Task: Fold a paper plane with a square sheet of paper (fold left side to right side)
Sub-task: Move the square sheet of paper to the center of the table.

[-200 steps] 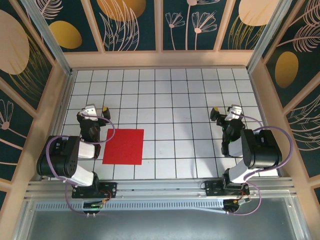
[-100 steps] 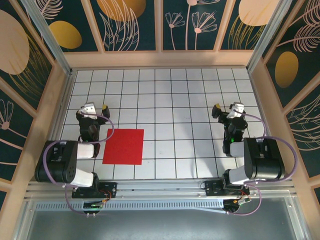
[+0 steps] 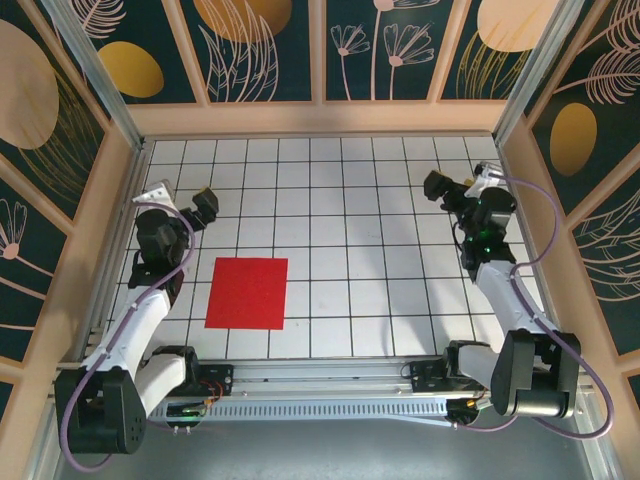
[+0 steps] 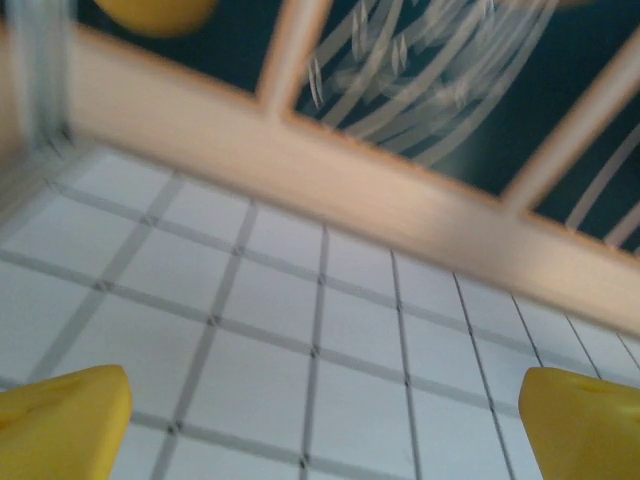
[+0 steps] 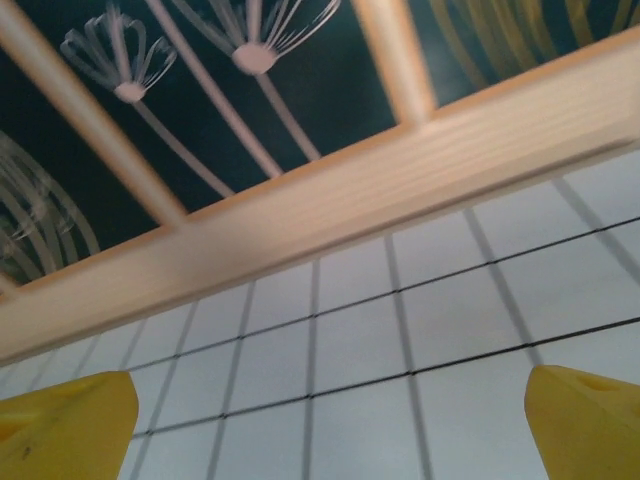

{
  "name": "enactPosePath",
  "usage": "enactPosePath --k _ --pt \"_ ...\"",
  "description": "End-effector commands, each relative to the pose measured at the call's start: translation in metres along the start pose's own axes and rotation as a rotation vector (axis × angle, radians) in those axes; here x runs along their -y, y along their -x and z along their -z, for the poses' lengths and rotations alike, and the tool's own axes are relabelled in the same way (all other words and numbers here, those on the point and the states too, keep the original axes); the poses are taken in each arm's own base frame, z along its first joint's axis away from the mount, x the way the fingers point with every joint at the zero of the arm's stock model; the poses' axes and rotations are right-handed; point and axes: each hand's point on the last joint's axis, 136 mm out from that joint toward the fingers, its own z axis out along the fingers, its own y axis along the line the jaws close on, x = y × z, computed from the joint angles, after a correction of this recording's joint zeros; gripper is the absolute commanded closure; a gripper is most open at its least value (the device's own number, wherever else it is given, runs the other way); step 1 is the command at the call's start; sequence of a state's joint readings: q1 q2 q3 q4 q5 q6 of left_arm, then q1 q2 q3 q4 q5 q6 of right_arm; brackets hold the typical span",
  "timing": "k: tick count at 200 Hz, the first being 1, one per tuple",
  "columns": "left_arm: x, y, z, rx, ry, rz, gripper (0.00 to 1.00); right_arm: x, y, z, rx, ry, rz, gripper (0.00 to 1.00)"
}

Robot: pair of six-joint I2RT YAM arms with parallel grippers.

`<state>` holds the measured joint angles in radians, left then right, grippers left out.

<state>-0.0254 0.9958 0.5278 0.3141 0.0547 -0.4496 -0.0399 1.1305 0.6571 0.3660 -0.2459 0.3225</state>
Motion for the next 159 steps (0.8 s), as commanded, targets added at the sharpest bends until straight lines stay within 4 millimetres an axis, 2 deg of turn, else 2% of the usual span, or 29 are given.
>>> enactPosePath --k 1,28,61,99,159 --pt "0.009 -0.097 0.017 -0.413 -0.098 0.205 0.01 -0.017 -0.054 0.011 -0.283 0.097 -0.166 0.02" --pt "0.018 -0.148 0.036 -0.596 -0.150 0.269 0.01 -0.031 -0.069 0.017 -0.346 0.169 -0.251 0.04" --pt "0.029 -0.193 0.049 -0.759 -0.163 0.269 0.01 -0.044 -0.078 0.016 -0.369 0.204 -0.278 0.06" --pt "0.028 -0.219 0.055 -0.835 -0.153 0.277 0.01 -0.058 -0.086 0.009 -0.402 0.197 -0.223 0.07" --pt "0.032 -0.253 0.061 -0.941 -0.160 0.283 0.01 -0.064 -0.093 0.002 -0.424 0.163 -0.187 0.07"
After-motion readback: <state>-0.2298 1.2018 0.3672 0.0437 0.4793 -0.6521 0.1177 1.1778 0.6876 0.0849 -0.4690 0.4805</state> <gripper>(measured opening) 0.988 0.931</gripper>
